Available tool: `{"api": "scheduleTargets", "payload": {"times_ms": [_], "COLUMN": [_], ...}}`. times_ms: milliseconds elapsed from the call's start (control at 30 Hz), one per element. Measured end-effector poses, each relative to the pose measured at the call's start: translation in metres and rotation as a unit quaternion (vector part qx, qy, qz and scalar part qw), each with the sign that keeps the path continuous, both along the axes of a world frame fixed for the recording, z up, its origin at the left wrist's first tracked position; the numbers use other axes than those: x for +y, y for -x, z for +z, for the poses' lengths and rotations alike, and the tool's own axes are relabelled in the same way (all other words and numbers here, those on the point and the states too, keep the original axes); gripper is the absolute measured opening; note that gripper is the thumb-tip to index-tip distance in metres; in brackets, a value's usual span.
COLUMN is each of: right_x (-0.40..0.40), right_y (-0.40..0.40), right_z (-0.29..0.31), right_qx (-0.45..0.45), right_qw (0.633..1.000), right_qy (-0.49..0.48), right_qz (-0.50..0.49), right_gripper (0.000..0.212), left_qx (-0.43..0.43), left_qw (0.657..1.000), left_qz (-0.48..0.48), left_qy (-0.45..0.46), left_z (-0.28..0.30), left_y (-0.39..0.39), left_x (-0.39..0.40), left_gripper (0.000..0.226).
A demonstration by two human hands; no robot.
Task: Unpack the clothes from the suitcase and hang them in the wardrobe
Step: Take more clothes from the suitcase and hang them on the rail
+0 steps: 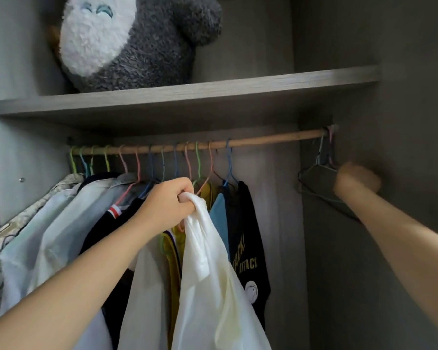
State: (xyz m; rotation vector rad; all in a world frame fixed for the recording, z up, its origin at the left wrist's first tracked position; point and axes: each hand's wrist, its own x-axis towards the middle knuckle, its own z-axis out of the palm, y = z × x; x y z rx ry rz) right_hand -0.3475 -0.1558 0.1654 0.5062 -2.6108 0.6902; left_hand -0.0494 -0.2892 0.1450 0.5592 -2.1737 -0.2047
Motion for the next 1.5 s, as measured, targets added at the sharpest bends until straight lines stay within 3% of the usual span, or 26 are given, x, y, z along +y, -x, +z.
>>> {"api": "scheduleTargets", "payload": {"times_ms": [367, 533, 667, 867, 1000, 1100, 1167, 1300, 1400, 1500], "right_x": [-0.014, -0.025, -0.035, -0.042, -0.061, -0.079, -0.088, -0.079, -0.054, -0.024], "right_y": [-0.001, -0.006, -0.015, -0.044, -0.060, -0.075, -0.082, -0.092, -0.111, -0.135], "right_z": [-0.011, -0.056, -0.089, -0.178, -0.211, -0.217, -0.220, -0.226, -0.230, -0.219], "right_qx": [-0.012, -0.024, -0.037, -0.157, -0.230, -0.396, -0.444, -0.364, -0.324, -0.258], "right_qw": [0.979, 0.937, 0.895, 0.815, 0.784, 0.722, 0.709, 0.758, 0.736, 0.715], "right_qy": [0.158, 0.287, 0.364, 0.410, 0.359, 0.336, 0.344, 0.376, 0.432, 0.429], "right_qz": [0.125, 0.199, 0.255, 0.379, 0.452, 0.458, 0.428, 0.390, 0.409, 0.487], "right_gripper": [0.033, 0.028, 0.025, 0.028, 0.032, 0.020, 0.023, 0.046, 0.040, 0.033], "left_qx": [-0.022, -0.037, -0.050, -0.064, -0.083, -0.071, -0.066, -0.084, -0.112, -0.120], "left_qw": [0.999, 0.998, 0.997, 0.993, 0.989, 0.982, 0.977, 0.968, 0.960, 0.957], "left_qz": [0.030, 0.053, 0.067, 0.098, 0.119, 0.170, 0.195, 0.225, 0.249, 0.265], "left_qy": [-0.008, -0.004, 0.001, 0.009, -0.016, -0.036, -0.056, -0.077, -0.060, -0.020], "left_z": [-0.001, -0.001, -0.004, -0.022, -0.036, -0.050, -0.059, -0.073, -0.078, -0.080], "left_y": [0.017, 0.024, 0.024, 0.006, -0.018, -0.037, -0.052, -0.082, -0.106, -0.130], "left_x": [-0.012, -0.007, -0.004, 0.000, 0.017, 0.035, 0.044, 0.076, 0.099, 0.118], "left_gripper": [0.005, 0.006, 0.020, 0.034, 0.021, 0.027, 0.033, 0.032, 0.033, 0.039]}}
